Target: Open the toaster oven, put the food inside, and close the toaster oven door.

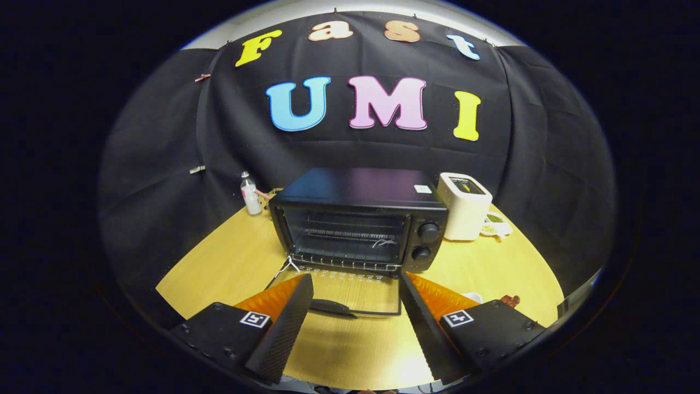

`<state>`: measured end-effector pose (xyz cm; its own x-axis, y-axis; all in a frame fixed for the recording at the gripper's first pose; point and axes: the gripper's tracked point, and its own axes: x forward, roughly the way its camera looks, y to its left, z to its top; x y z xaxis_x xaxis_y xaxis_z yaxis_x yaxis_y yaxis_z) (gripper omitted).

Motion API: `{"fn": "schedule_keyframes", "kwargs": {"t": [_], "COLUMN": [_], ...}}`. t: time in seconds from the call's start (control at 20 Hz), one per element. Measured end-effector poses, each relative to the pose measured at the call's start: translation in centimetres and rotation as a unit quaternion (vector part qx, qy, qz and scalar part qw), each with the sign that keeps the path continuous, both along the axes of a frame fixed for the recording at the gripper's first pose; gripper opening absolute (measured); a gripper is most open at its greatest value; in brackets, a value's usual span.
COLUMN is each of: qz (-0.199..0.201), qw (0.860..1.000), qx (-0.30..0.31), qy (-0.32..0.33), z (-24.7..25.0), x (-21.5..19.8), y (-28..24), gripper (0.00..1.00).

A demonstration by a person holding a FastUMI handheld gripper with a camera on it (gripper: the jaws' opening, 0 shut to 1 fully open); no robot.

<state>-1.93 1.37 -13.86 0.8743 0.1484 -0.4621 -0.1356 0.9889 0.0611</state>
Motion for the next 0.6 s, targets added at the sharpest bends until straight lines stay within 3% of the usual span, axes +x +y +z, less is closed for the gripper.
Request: {"fn": "schedule_keyframes", "kwargs": {"t": [0.2, 0.6], "qz": [-0.024, -0.031], "qw": [1.000, 0.998], "qx": [0.004, 0.054], "qy": [0.000, 0.028], "z": [1.3, 2.2], "x": [0.3, 0.1], "y": [-5.7, -17.3], "gripper": [0.98, 0.98]}}
